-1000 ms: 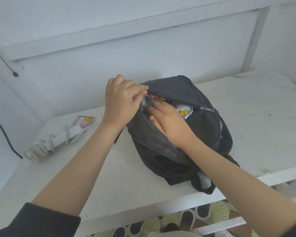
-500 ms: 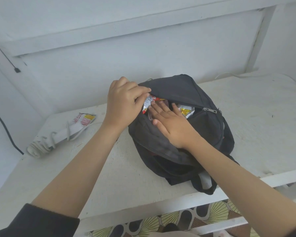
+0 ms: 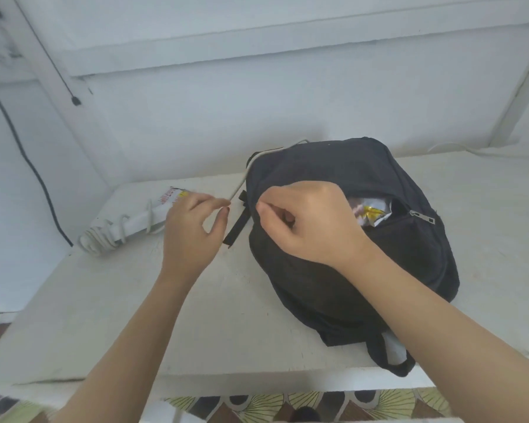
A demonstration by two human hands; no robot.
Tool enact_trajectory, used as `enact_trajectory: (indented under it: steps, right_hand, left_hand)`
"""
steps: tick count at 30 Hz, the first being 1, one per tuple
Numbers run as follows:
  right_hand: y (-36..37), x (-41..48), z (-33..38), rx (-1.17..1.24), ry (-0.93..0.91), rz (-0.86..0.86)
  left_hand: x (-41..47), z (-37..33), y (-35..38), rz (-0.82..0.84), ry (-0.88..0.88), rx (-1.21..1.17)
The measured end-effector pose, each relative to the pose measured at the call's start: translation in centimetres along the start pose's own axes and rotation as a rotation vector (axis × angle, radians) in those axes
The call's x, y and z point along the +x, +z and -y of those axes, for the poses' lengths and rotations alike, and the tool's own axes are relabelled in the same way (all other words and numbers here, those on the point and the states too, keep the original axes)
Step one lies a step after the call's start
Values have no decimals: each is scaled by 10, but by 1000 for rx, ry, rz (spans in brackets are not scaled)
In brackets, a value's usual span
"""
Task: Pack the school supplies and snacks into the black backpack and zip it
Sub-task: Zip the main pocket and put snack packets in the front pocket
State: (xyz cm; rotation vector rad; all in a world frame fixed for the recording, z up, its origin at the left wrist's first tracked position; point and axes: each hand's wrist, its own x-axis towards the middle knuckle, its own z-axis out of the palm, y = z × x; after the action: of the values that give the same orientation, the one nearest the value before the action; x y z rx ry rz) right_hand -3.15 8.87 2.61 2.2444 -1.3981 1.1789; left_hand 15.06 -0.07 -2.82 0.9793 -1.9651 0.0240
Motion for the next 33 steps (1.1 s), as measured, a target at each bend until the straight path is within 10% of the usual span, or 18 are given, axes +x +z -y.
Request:
enact_trajectory:
  steps: [10,17,33]
  right_hand:
    - [96,99,-9,-162,-31,497]
    - [176,140,-14,-220,117,967]
    - [267,131,-41,-45,298,825]
  left_hand:
    - [-68,116,-65,187,-651,431]
    - [-83,141,-62,313,-712,491]
    - [-90,148,-48,278,-753,509]
